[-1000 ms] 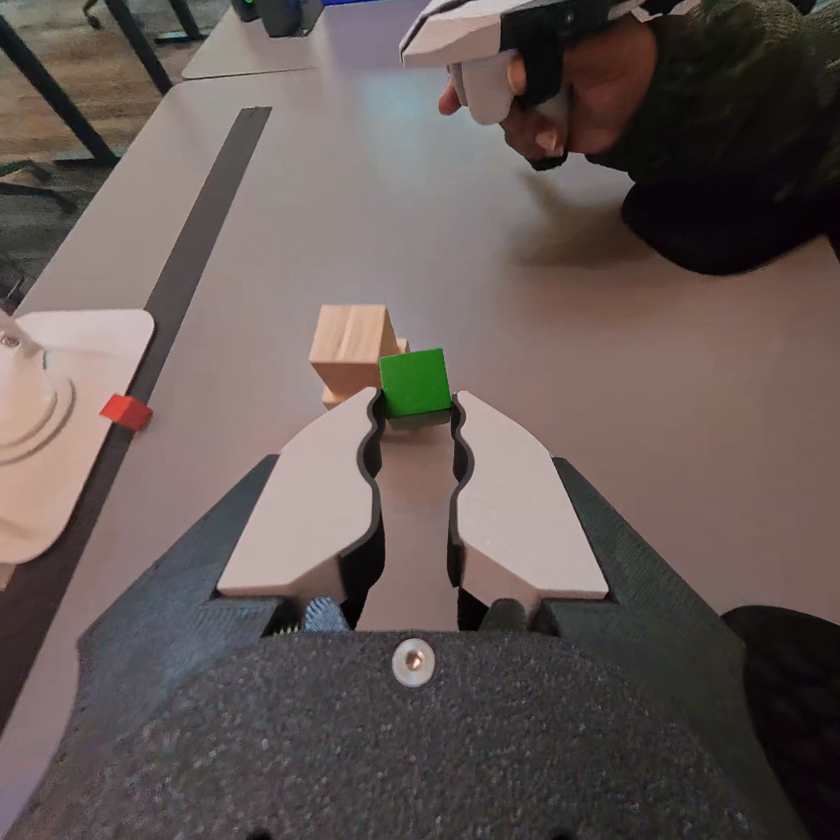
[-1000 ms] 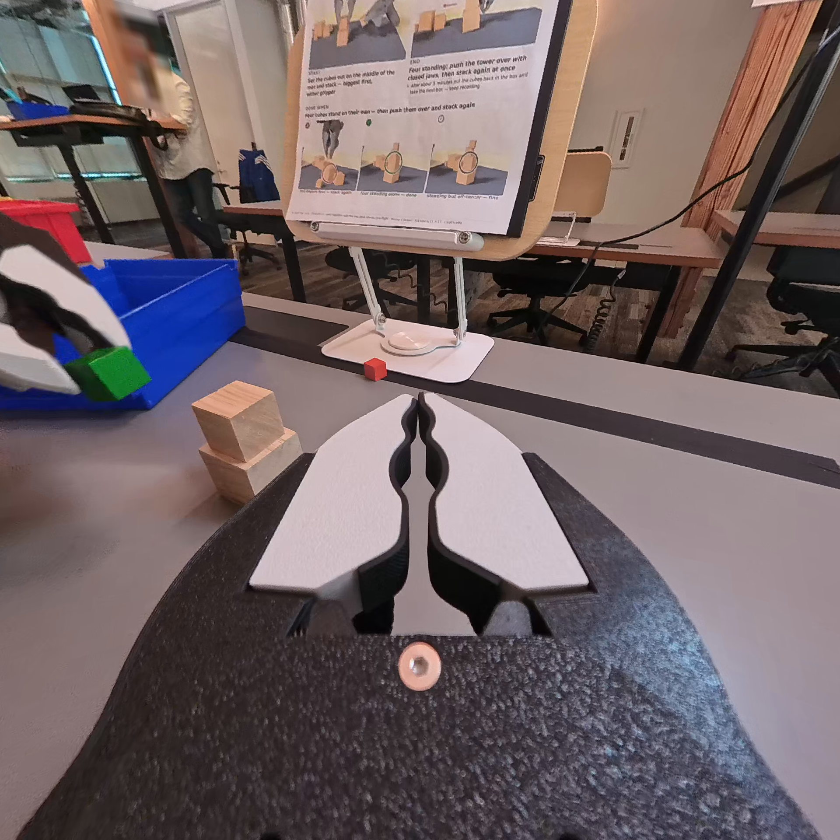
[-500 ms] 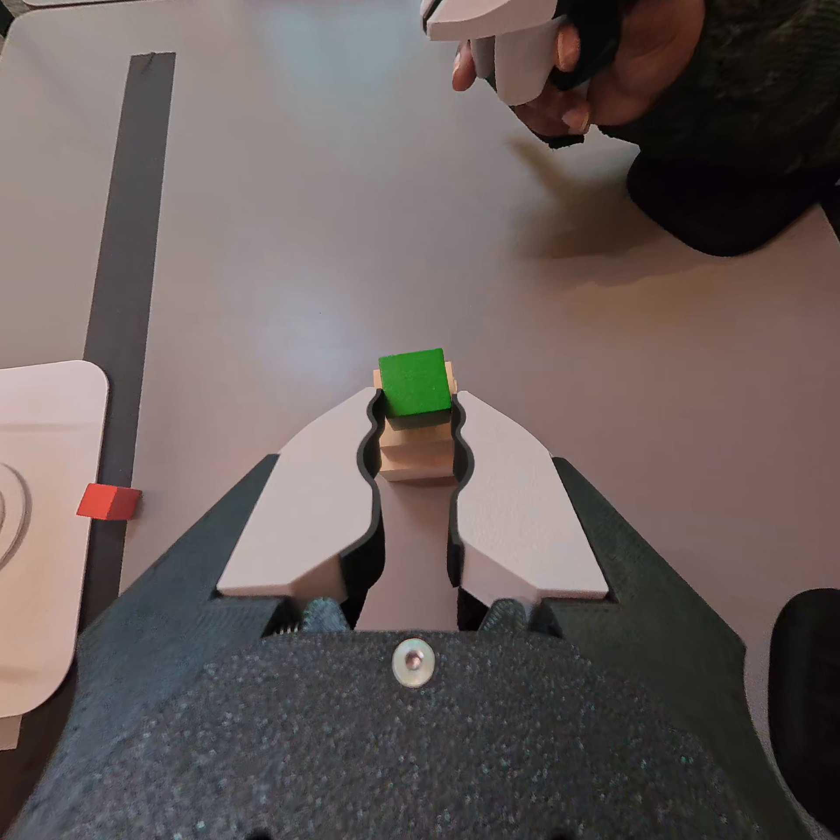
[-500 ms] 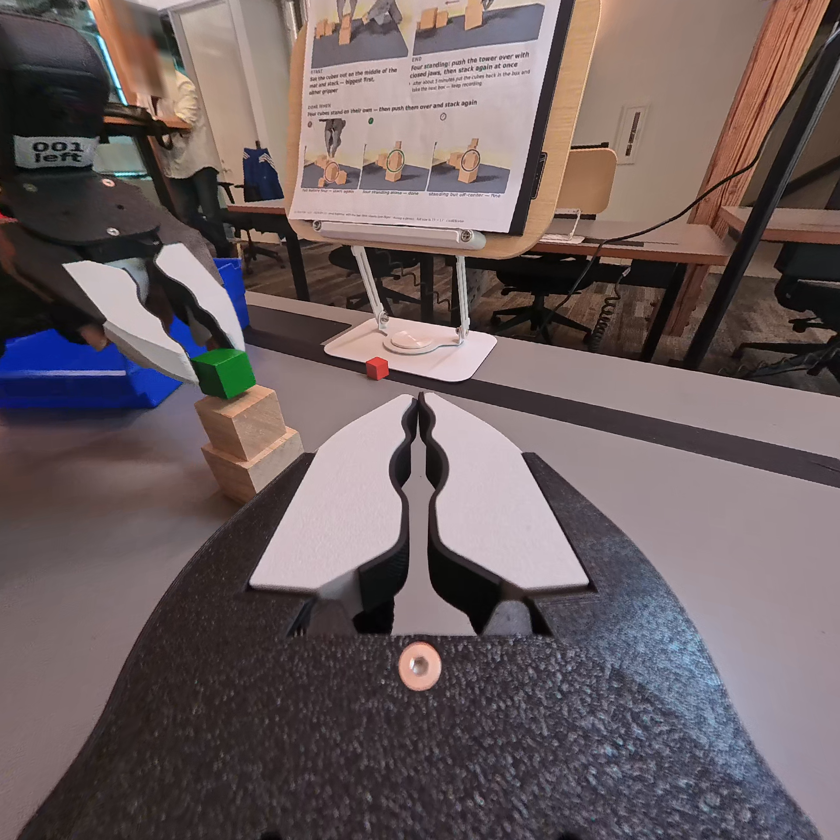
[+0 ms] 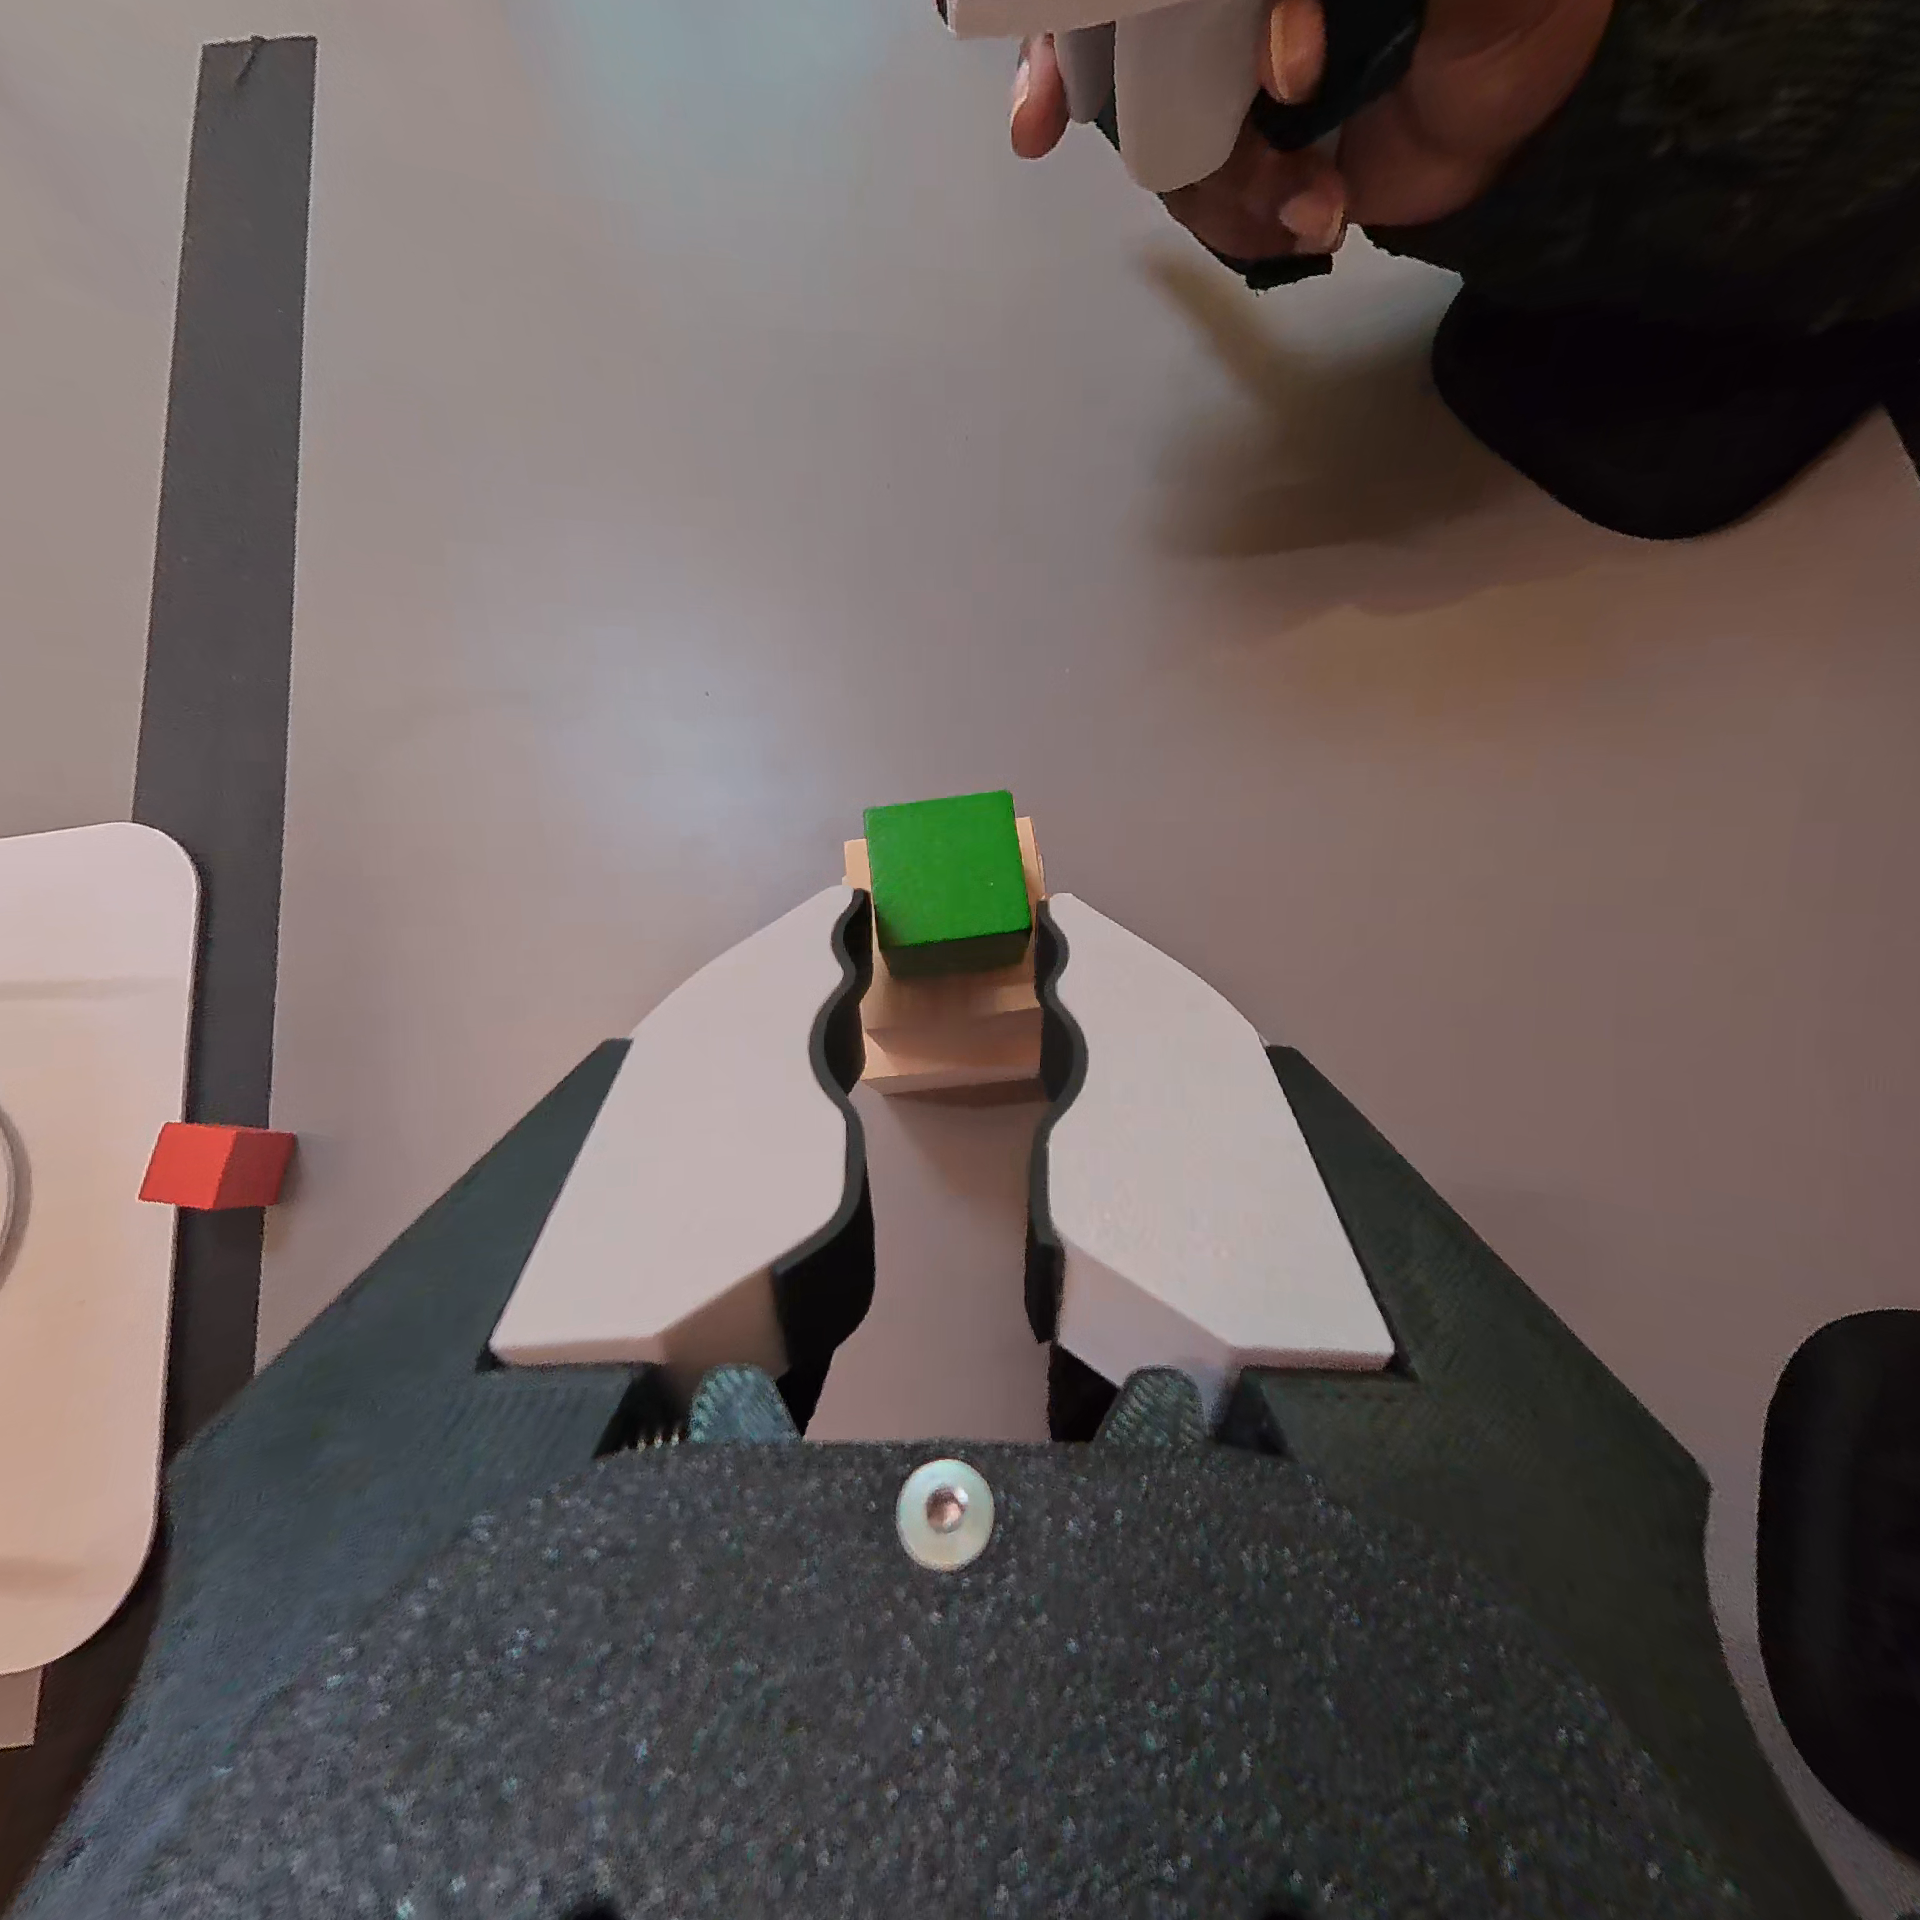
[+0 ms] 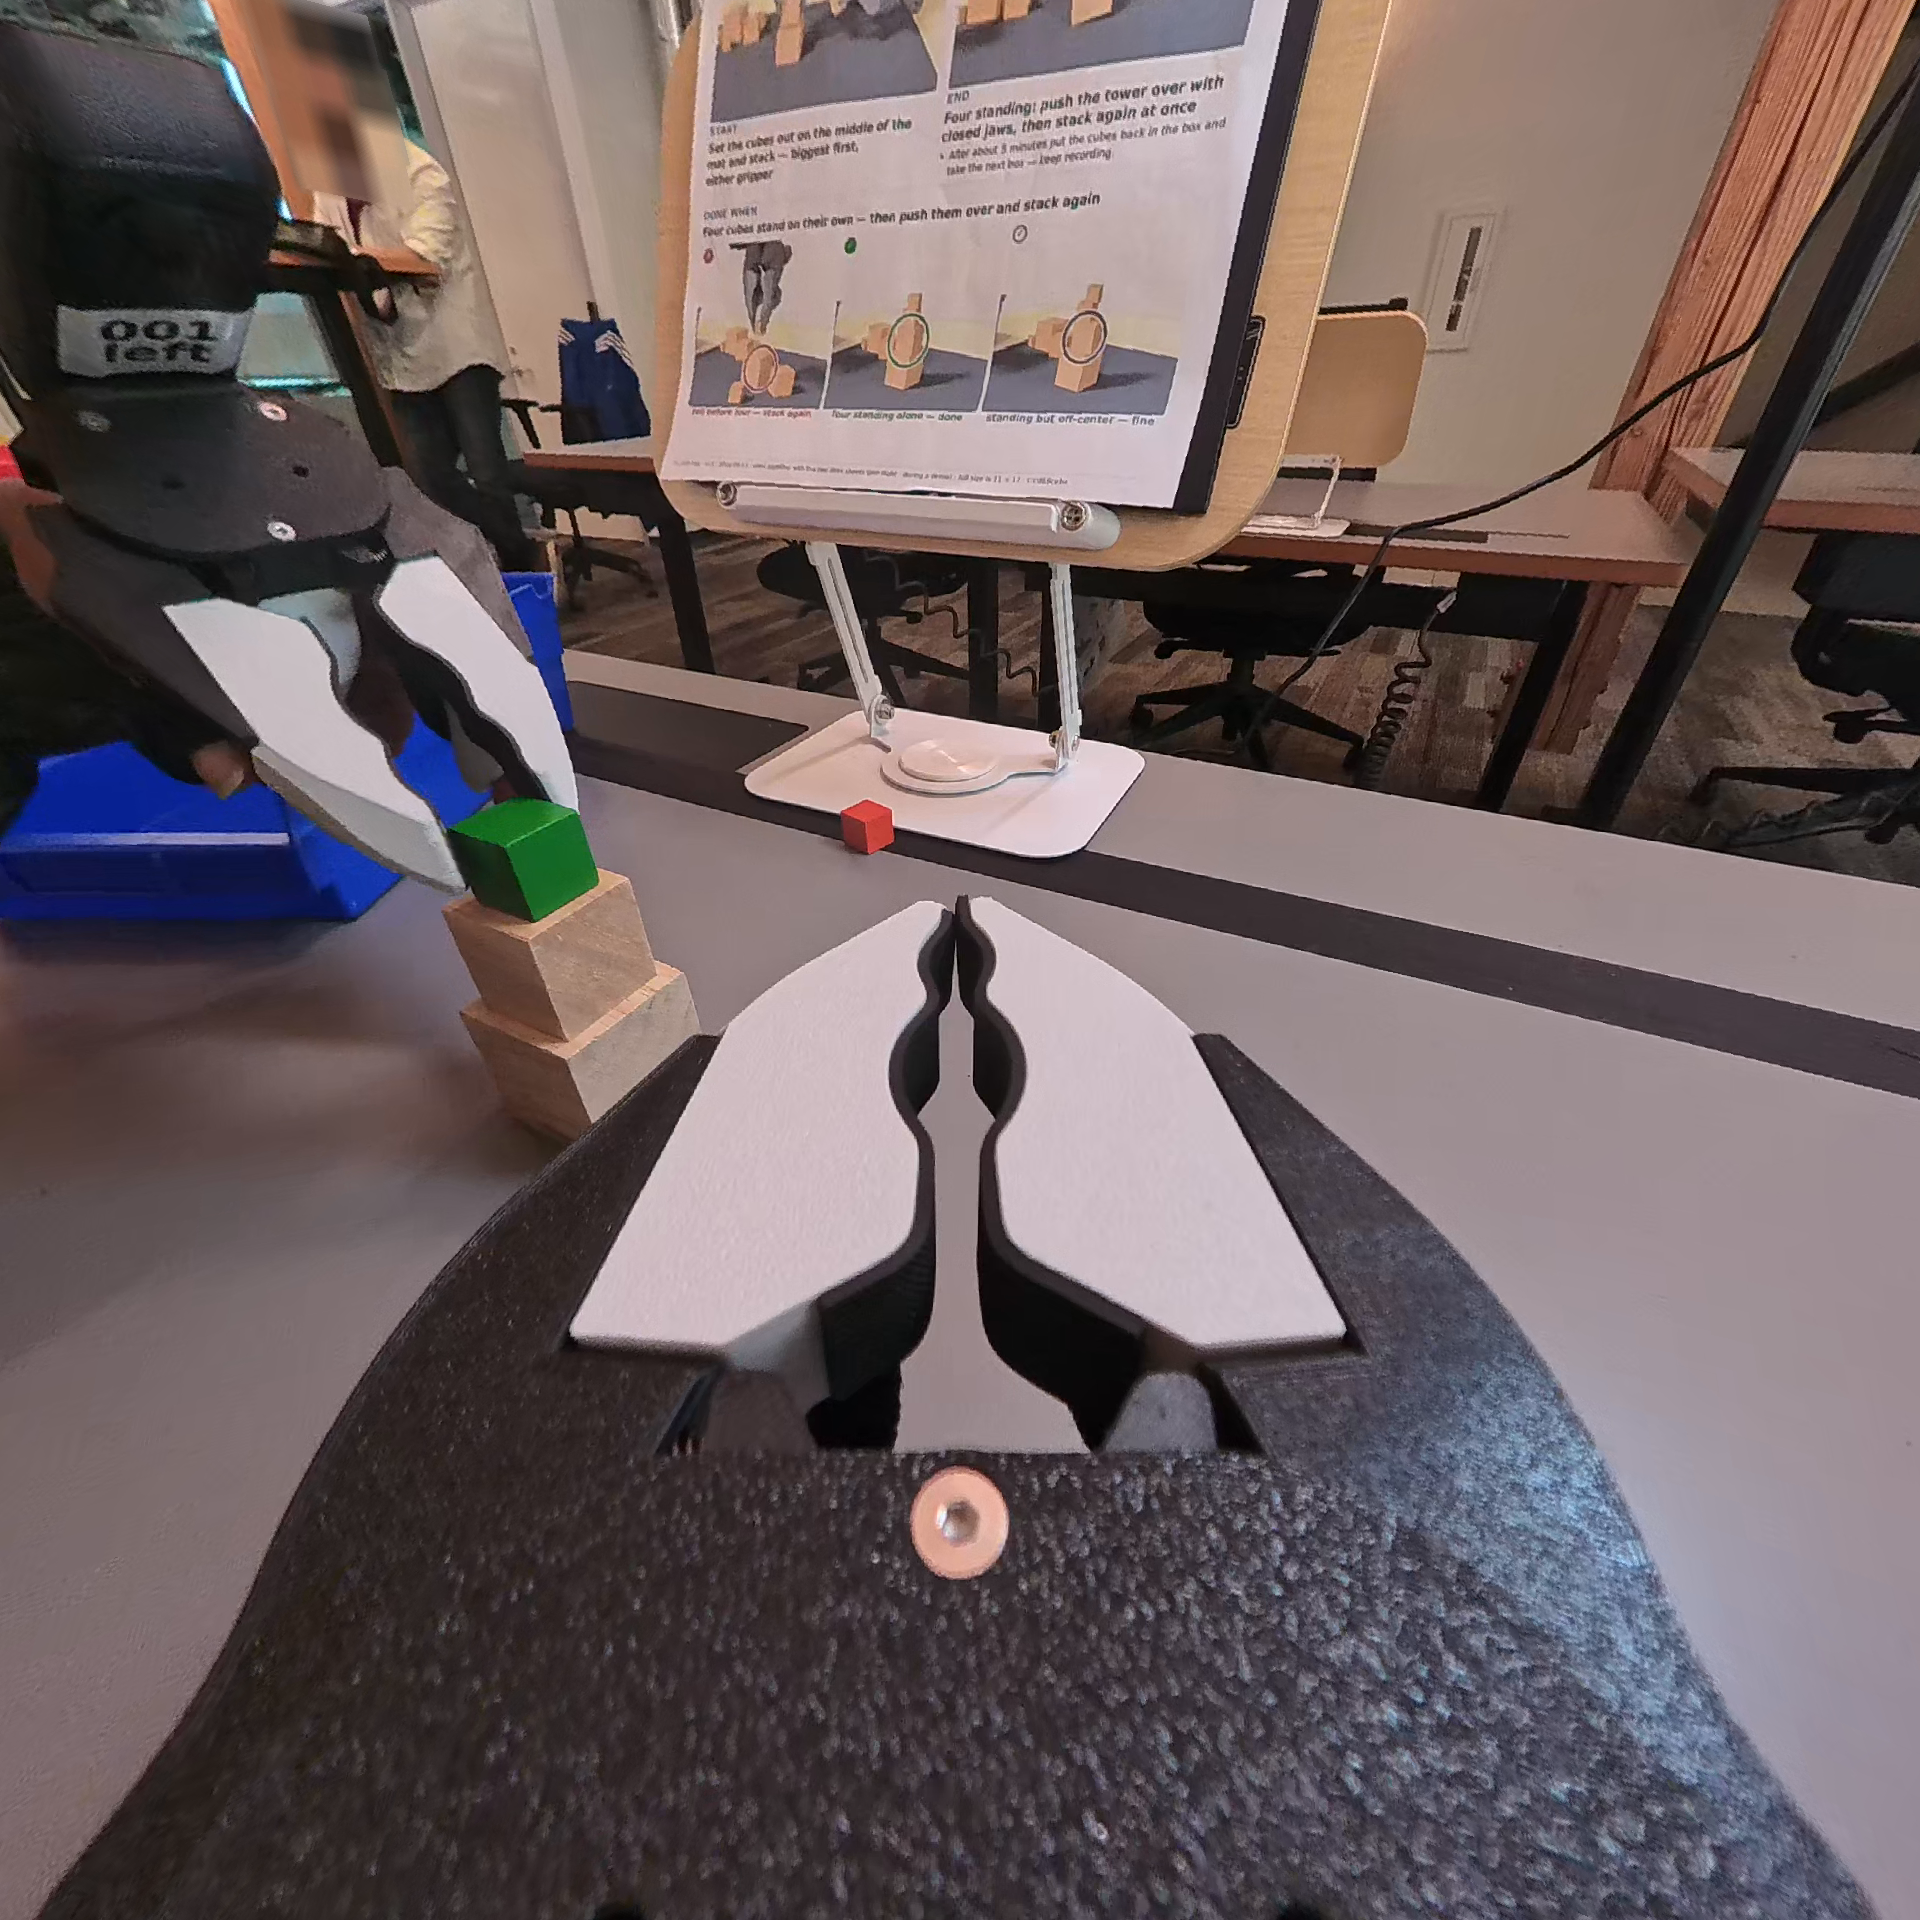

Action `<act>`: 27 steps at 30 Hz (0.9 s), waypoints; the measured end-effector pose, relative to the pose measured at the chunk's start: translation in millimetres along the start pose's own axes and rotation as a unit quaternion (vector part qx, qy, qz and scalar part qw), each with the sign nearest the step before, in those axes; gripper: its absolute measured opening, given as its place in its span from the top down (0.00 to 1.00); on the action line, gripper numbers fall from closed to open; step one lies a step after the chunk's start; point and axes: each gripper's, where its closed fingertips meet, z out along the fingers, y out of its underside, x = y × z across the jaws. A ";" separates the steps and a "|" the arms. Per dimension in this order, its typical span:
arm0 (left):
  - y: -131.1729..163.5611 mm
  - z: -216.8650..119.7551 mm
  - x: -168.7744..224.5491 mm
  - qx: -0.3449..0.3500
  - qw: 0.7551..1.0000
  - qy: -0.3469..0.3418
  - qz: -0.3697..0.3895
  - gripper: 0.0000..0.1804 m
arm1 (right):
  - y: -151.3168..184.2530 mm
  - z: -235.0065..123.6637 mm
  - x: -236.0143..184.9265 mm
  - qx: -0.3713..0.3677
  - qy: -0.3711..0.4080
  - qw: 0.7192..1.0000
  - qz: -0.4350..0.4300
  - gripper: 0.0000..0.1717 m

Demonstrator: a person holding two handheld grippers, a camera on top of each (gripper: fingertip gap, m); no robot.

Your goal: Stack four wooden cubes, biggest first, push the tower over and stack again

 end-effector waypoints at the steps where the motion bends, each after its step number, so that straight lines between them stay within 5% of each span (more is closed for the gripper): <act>1: 0.5 0.4 0.4 0.000 1.000 0.001 -0.001 0.83 | 0.3 0.1 -0.1 -0.001 0.000 1.000 0.000 1.00; 27: 0.4 -7.1 -2.5 0.027 0.999 -0.015 -0.008 0.80 | 2.6 1.7 -1.2 -0.005 -0.001 1.000 0.000 1.00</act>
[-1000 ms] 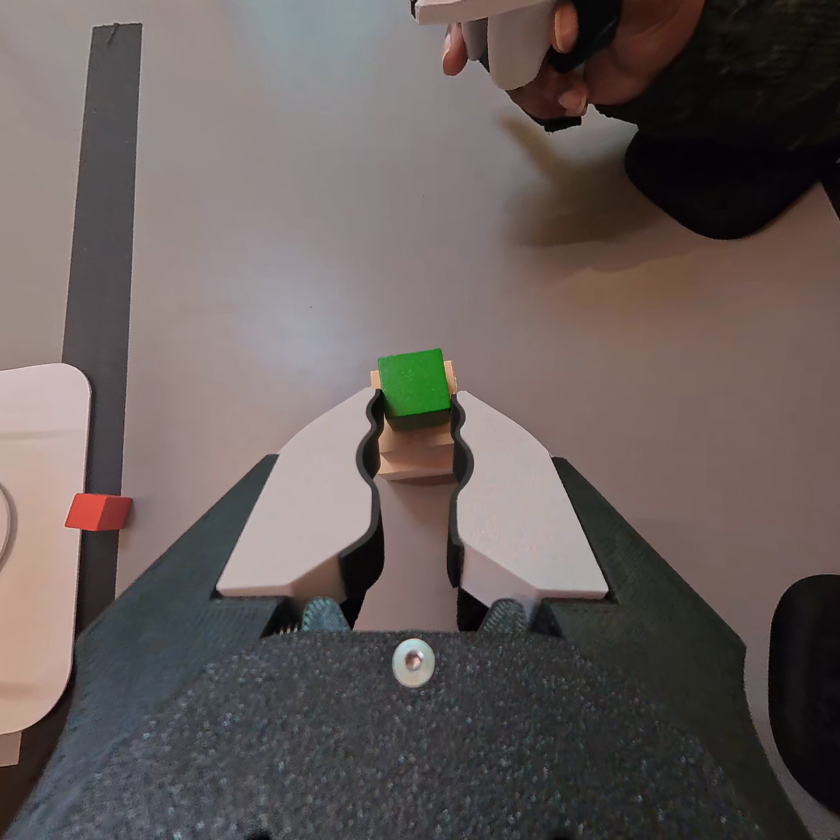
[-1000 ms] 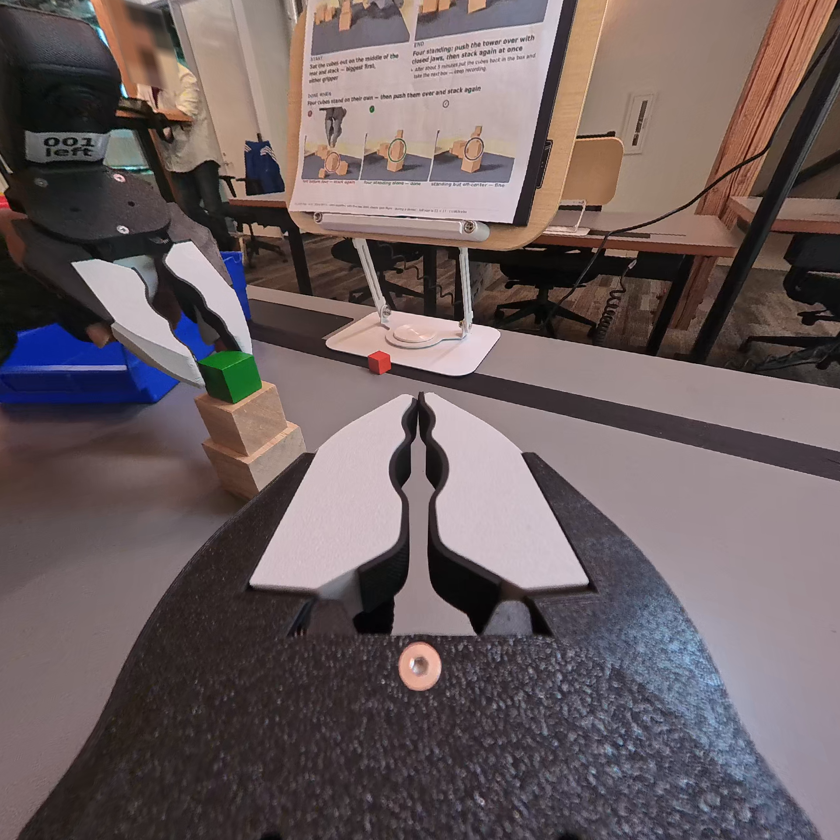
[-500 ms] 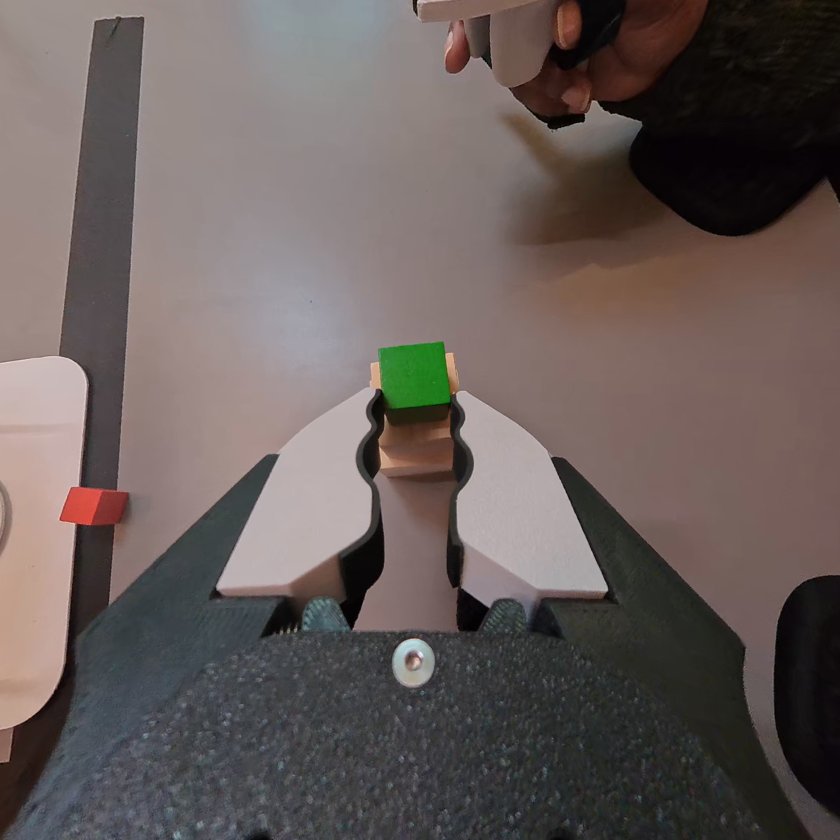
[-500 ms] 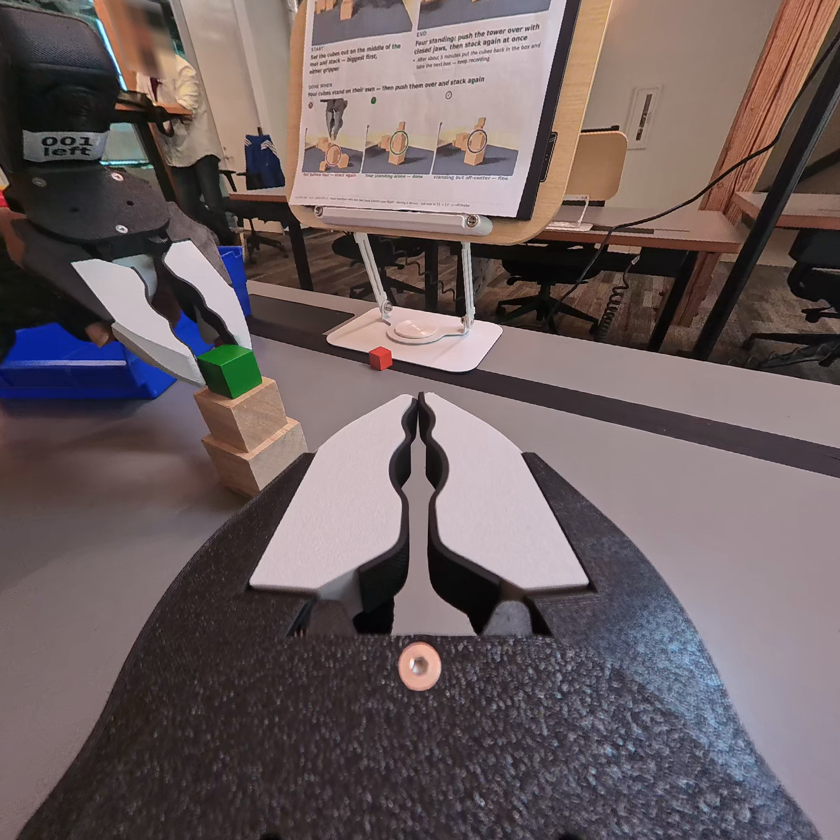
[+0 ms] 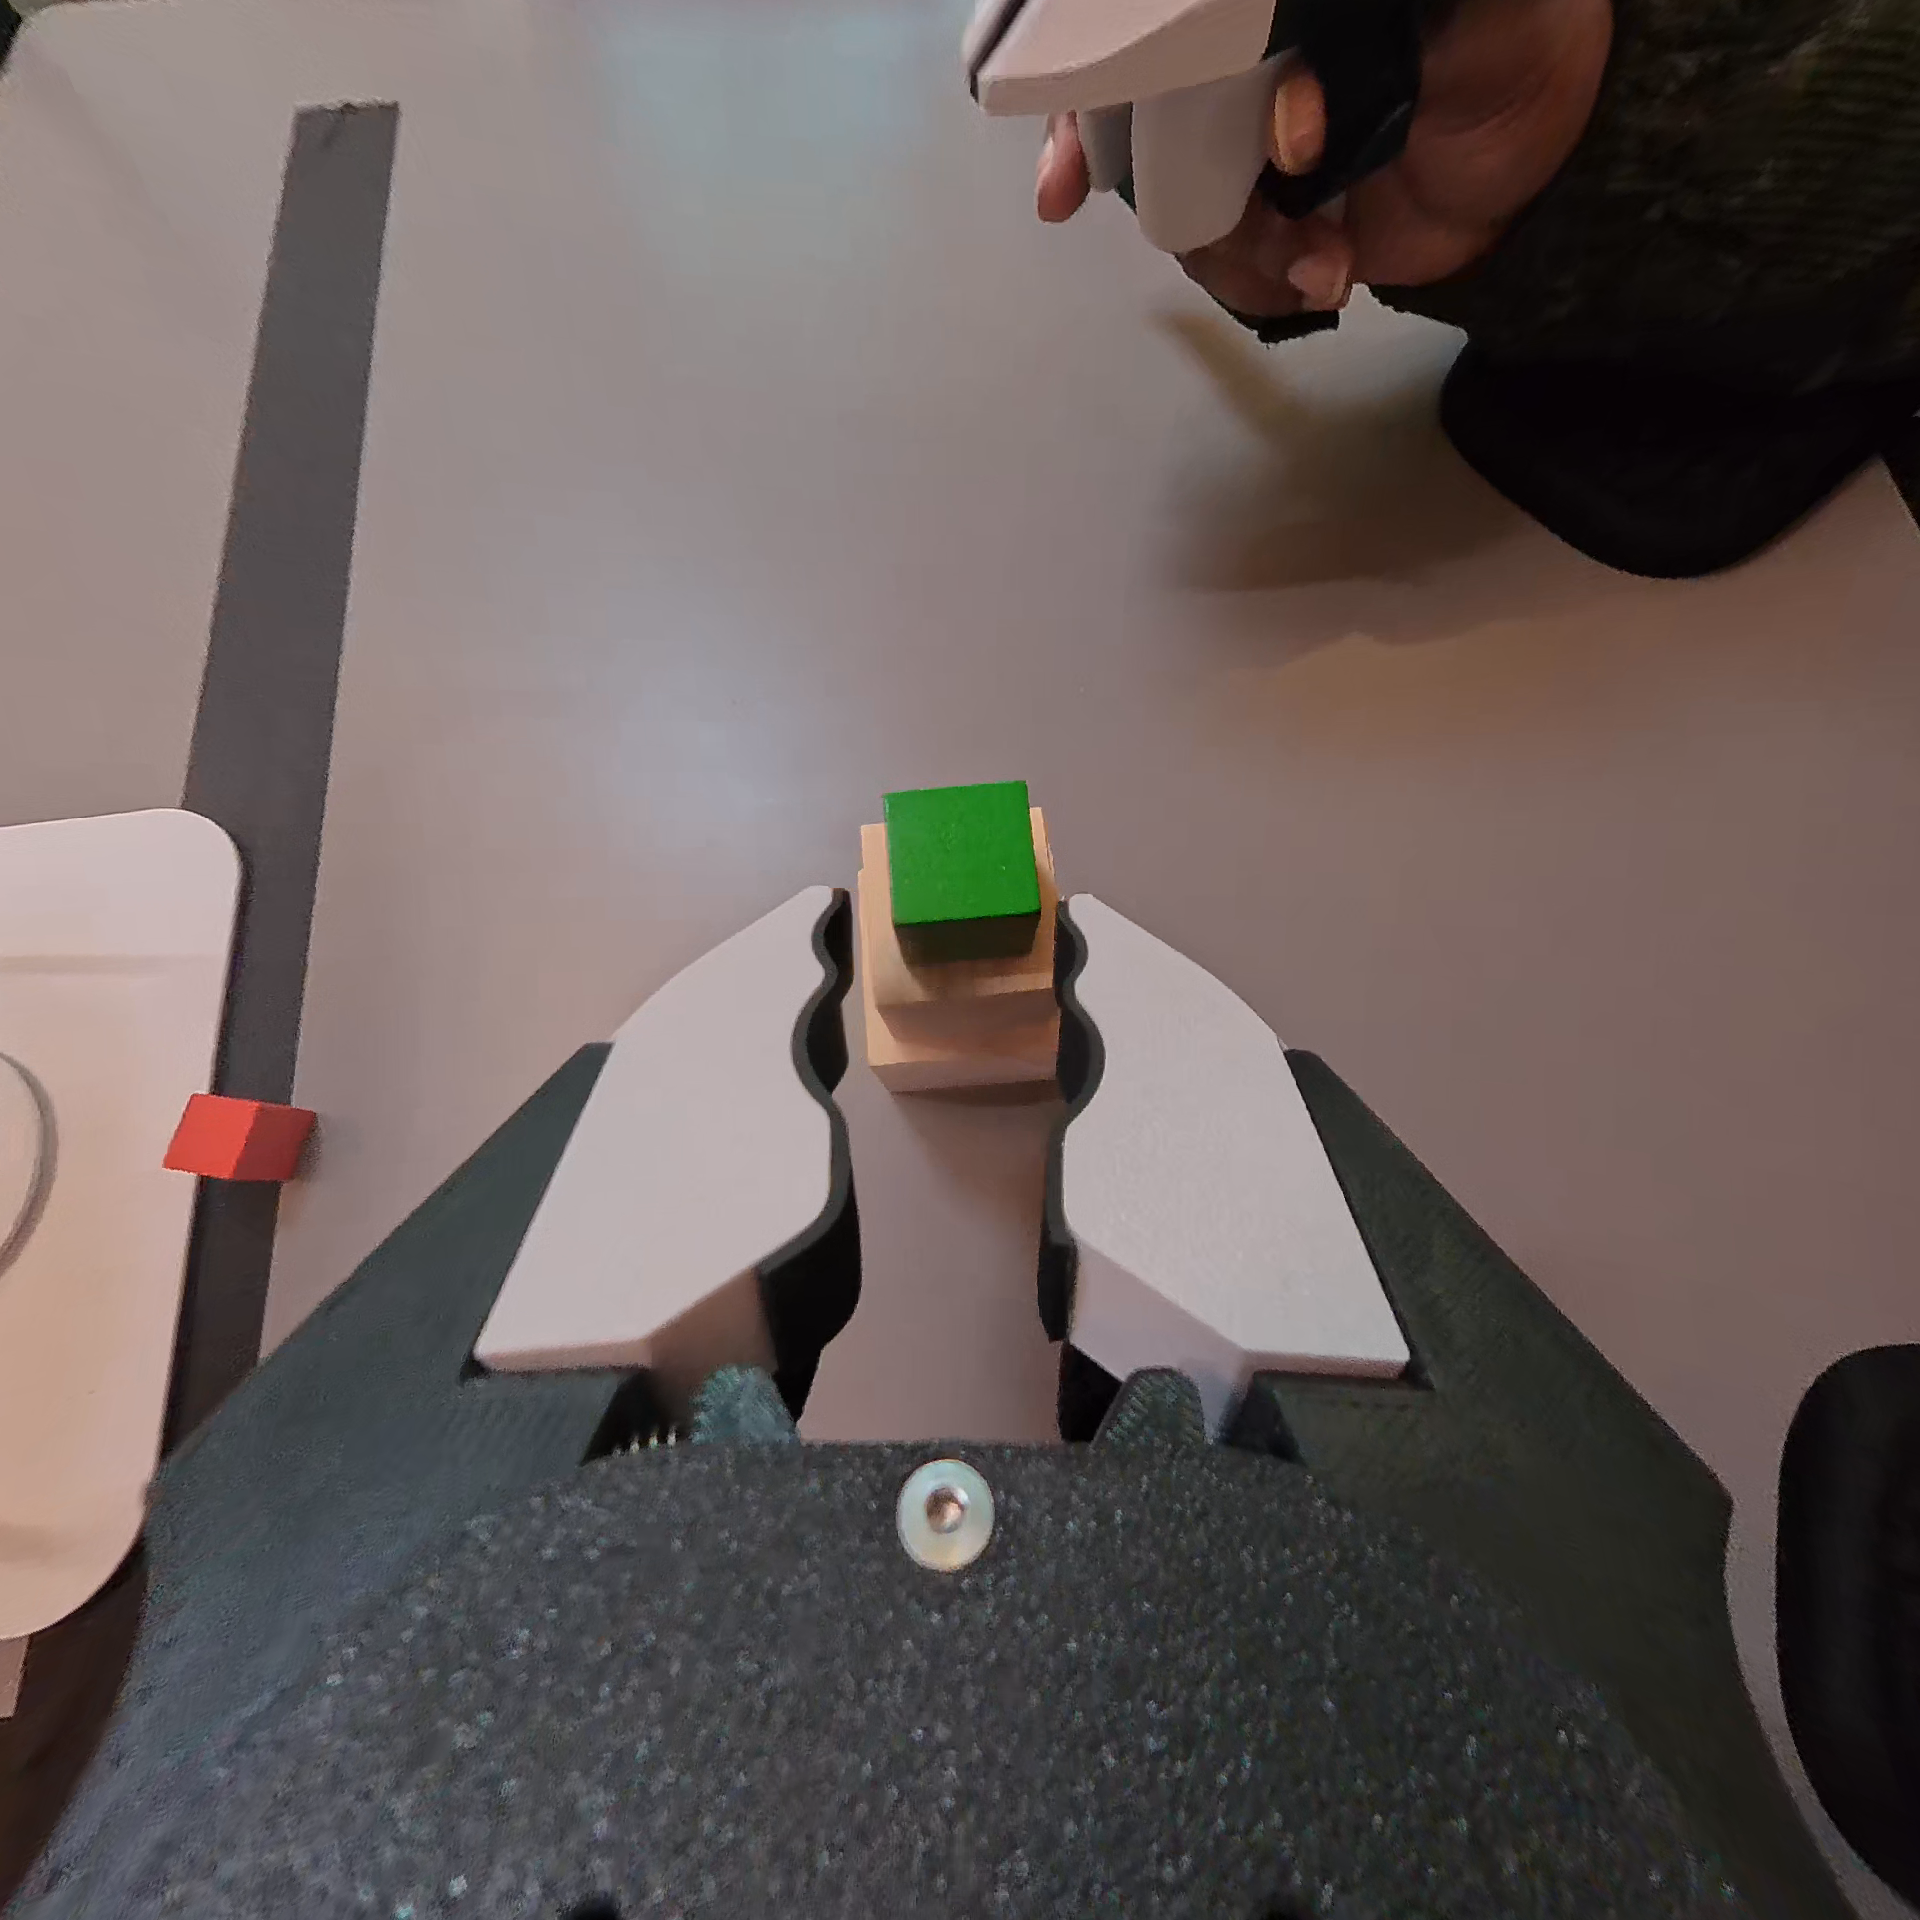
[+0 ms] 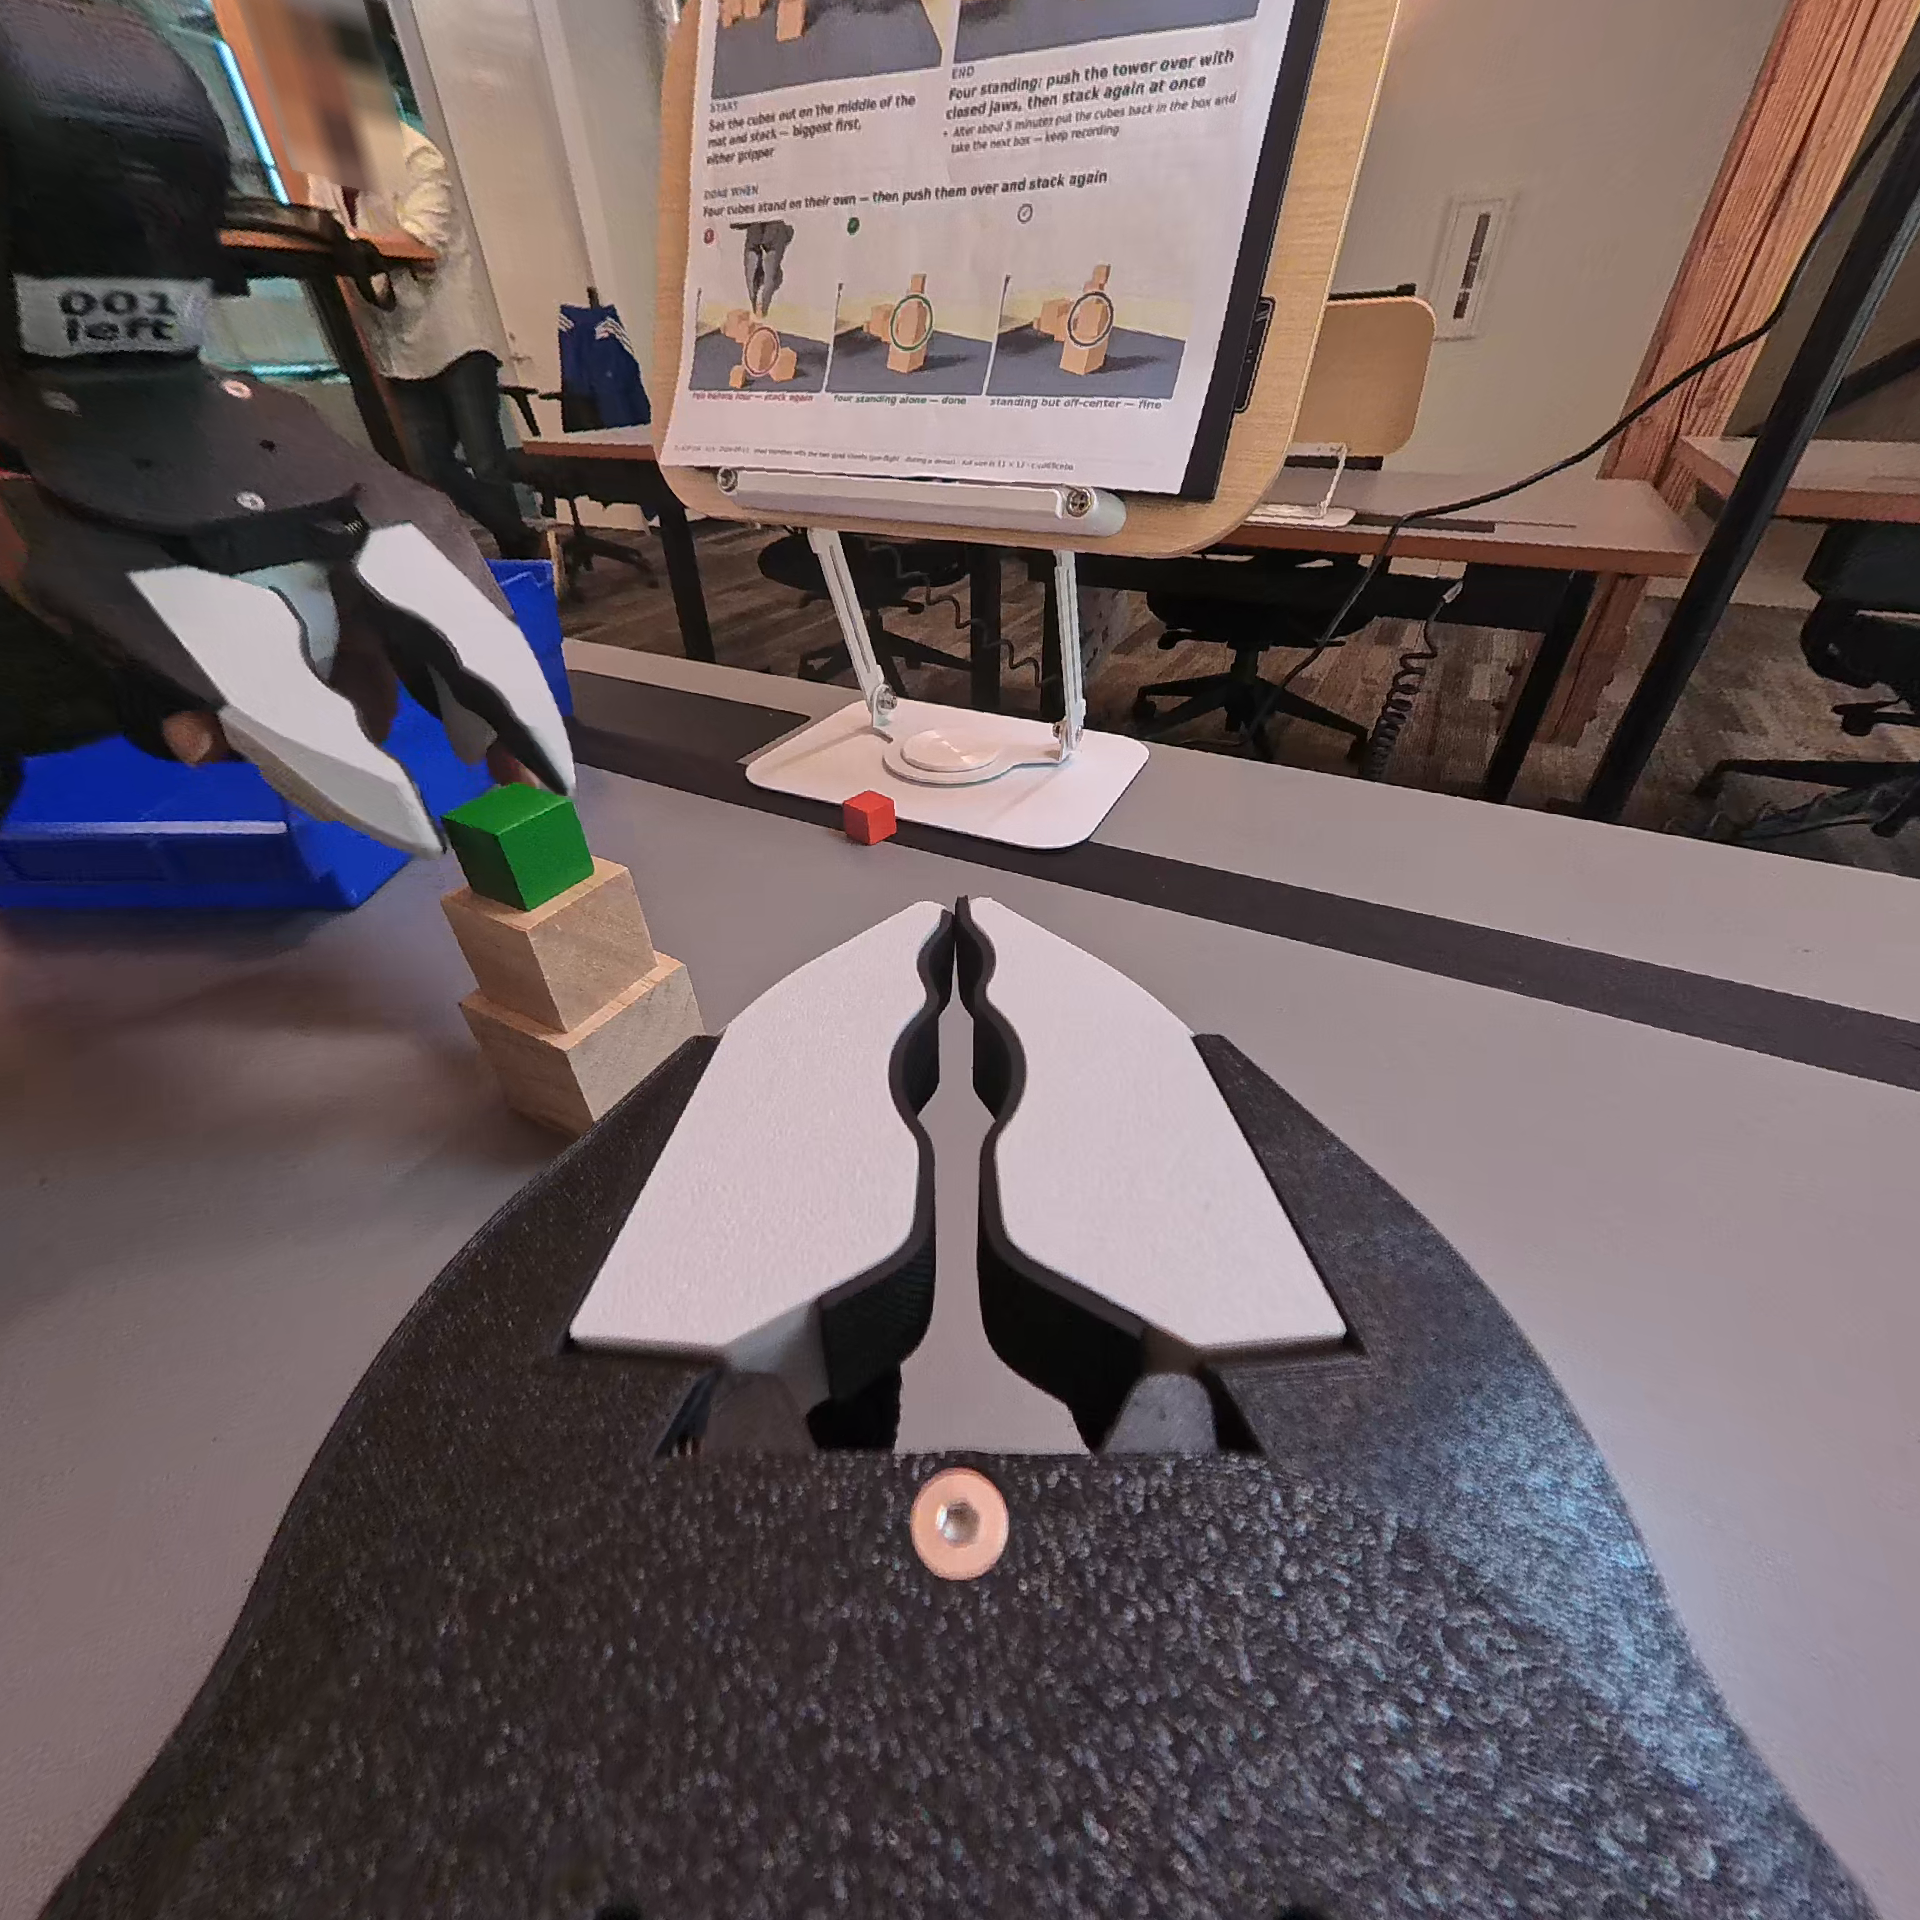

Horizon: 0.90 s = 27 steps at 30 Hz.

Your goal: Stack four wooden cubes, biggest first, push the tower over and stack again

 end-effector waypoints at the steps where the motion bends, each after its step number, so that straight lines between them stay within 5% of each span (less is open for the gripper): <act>1: -3.1 -3.6 -1.9 0.013 1.000 -0.005 -0.003 0.80 | -0.3 -0.1 0.1 0.001 0.000 1.000 0.000 1.00; 9: -26.6 -39.7 -52.5 0.181 0.973 -0.116 -0.083 0.80 | -1.6 -0.8 0.4 0.003 0.000 1.000 0.001 1.00; 16: -7.7 -32.9 -118.7 0.196 0.934 -0.255 -0.155 0.79 | -1.0 -0.3 -0.6 0.001 -0.001 1.000 -0.001 1.00; 20: -7.9 -17.5 -105.8 0.214 0.944 -0.200 -0.152 0.80 | -3.8 -2.5 3.8 0.006 0.003 1.000 0.003 1.00; 27: -20.4 -15.3 -12.2 0.238 0.968 0.003 -0.079 0.73 | -3.3 -1.7 3.1 0.005 -0.001 1.000 0.007 1.00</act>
